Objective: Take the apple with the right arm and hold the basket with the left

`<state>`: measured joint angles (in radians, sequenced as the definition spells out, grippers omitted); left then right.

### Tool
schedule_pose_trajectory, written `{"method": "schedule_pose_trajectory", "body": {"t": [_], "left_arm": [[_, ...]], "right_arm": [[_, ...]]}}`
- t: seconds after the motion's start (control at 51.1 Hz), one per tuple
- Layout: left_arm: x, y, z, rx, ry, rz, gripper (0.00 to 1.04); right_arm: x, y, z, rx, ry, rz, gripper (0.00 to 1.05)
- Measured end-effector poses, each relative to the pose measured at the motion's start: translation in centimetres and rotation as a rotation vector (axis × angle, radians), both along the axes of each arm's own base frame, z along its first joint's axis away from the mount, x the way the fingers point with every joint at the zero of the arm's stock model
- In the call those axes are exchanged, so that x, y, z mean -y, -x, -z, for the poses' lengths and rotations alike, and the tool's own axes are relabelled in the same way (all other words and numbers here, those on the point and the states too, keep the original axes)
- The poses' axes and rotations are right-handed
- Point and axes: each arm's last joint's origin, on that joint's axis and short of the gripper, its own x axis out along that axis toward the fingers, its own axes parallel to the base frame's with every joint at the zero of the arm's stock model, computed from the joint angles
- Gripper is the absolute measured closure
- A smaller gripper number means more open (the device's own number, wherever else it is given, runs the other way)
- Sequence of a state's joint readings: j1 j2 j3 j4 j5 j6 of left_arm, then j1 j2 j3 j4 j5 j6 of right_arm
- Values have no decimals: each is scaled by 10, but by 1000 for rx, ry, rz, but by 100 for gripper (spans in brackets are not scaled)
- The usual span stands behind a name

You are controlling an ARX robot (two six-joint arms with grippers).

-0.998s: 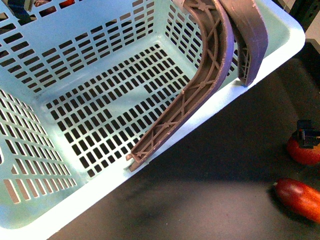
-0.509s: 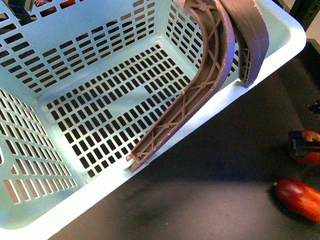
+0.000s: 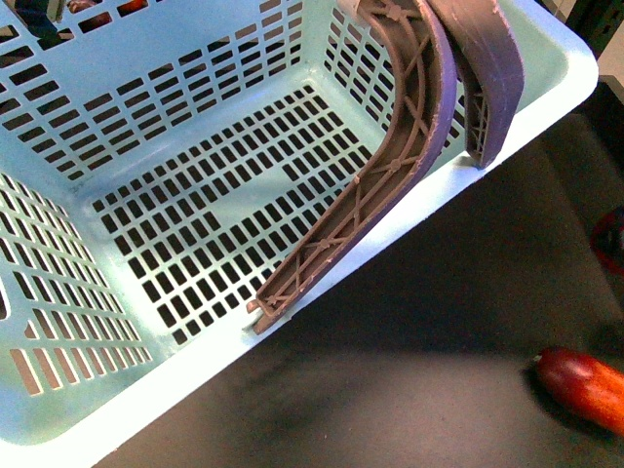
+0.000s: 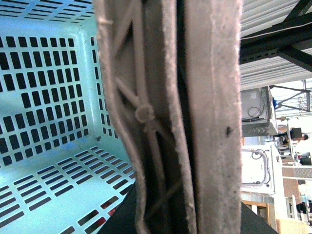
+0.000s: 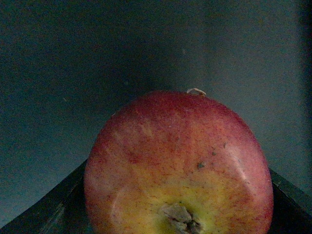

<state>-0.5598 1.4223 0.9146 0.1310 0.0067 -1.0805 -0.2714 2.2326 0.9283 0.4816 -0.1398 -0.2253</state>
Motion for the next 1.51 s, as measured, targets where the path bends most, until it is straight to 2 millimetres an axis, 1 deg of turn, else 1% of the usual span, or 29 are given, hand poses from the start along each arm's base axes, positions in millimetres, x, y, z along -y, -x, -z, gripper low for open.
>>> {"method": "schedule_pose_trajectory", "body": {"t": [0.02, 0.039, 0.078, 0.117, 0.137, 0.176, 0.235, 0.254, 0.274, 0.294, 0.333, 0.352, 0.391, 0.45, 0.489, 0.528, 0.587, 0.626, 0.704, 0.802, 0.881, 0.92, 0.939, 1.057, 1.135, 1.252, 1.448, 1.468, 1.507], "left_arm": [[0, 0, 0, 0, 0, 0, 88], [0, 0, 0, 0, 0, 0, 88], [0, 0, 0, 0, 0, 0, 88], [0, 0, 0, 0, 0, 0, 88], [0, 0, 0, 0, 0, 0, 88], [0, 0, 0, 0, 0, 0, 88], [0, 0, 0, 0, 0, 0, 88], [0, 0, 0, 0, 0, 0, 88], [0, 0, 0, 0, 0, 0, 88], [0, 0, 0, 0, 0, 0, 88], [0, 0, 0, 0, 0, 0, 88], [0, 0, 0, 0, 0, 0, 88], [0, 0, 0, 0, 0, 0, 88], [0, 0, 0, 0, 0, 0, 88], [0, 0, 0, 0, 0, 0, 88], [0, 0, 0, 0, 0, 0, 88], [0, 0, 0, 0, 0, 0, 88], [0, 0, 0, 0, 0, 0, 88], [0, 0, 0, 0, 0, 0, 88], [0, 0, 0, 0, 0, 0, 88], [0, 0, 0, 0, 0, 0, 88], [0, 0, 0, 0, 0, 0, 88], [0, 0, 0, 0, 0, 0, 88], [0, 0, 0, 0, 1, 0, 88], [0, 0, 0, 0, 0, 0, 88], [0, 0, 0, 0, 0, 0, 88], [0, 0, 0, 0, 0, -1, 88], [0, 0, 0, 0, 0, -1, 88], [0, 0, 0, 1, -1, -2, 88]], "right_arm": [[-1, 3, -14, 32, -5, -14, 25], [-2, 5, -23, 54, -9, -23, 25], [-4, 8, -38, 89, -14, -37, 25], [-5, 10, -48, 113, -16, -48, 25], [-7, 13, -58, 136, -18, -59, 25], [-8, 15, -68, 158, -21, -68, 25], [-15, 23, -98, 231, -31, -94, 25], [-18, 26, -113, 270, -37, -105, 25], [-20, 27, -118, 282, -40, -110, 25], [-23, 29, -129, 309, -45, -120, 25], [-26, 32, -139, 335, -51, -129, 25], [-30, 34, -149, 361, -54, -140, 25], [-34, 36, -158, 387, -58, -150, 25], [-44, 41, -180, 445, -64, -172, 25], [-49, 43, -188, 465, -71, -181, 25], [-58, 46, -202, 500, -86, -203, 25], [-70, 48, -215, 530, -105, -230, 25], [-83, 48, -224, 551, -113, -253, 25], [-103, 45, -232, 559, -125, -289, 25], [-125, 44, -236, 559, -130, -322, 25], [-150, 43, -241, 568, -140, -364, 25], [-157, 44, -242, 569, -146, -379, 25], [-165, 43, -243, 569, -147, -392, 25], [-185, 43, -238, 550, -152, -427, 25], [-205, 42, -226, 511, -150, -457, 25], [-223, 39, -209, 465, -146, -476, 25], [-233, 39, -203, 447, -147, -481, 25], [-234, 39, -203, 448, -146, -481, 24], [-234, 39, -203, 448, -146, -478, 20]]}}
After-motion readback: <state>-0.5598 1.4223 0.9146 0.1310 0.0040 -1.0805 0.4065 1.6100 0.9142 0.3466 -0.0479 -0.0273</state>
